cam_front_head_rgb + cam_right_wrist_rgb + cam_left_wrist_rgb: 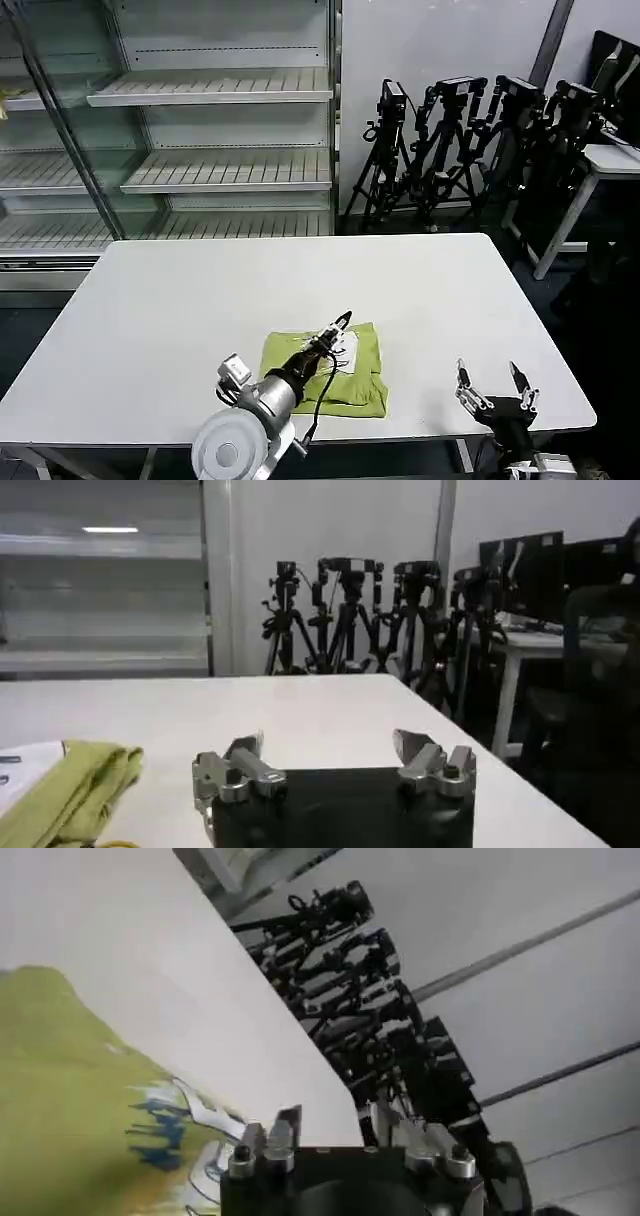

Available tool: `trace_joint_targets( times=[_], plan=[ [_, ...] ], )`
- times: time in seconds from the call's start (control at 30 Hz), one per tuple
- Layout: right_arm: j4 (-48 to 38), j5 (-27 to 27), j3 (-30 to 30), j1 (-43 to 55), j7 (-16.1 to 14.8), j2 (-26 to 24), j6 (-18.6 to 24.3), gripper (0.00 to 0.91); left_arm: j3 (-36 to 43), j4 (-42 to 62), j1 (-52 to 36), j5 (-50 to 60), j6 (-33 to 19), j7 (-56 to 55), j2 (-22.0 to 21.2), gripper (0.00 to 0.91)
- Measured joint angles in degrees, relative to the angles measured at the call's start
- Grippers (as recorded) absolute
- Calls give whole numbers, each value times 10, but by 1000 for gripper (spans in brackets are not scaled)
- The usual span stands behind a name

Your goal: Fold and organize the clothes.

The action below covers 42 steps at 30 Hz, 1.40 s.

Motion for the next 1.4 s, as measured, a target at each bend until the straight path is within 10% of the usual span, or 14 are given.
trace_joint_targets(
  times=[0.7, 1.4],
  plan=[
    [-22, 6, -30, 42, -2, -5, 5, 907, -137, -45, 100, 175, 56, 46, 102, 907],
    [3, -3, -11, 26, 0, 3, -4, 907, -98, 23, 79, 221, 81, 78, 88, 907]
  ],
)
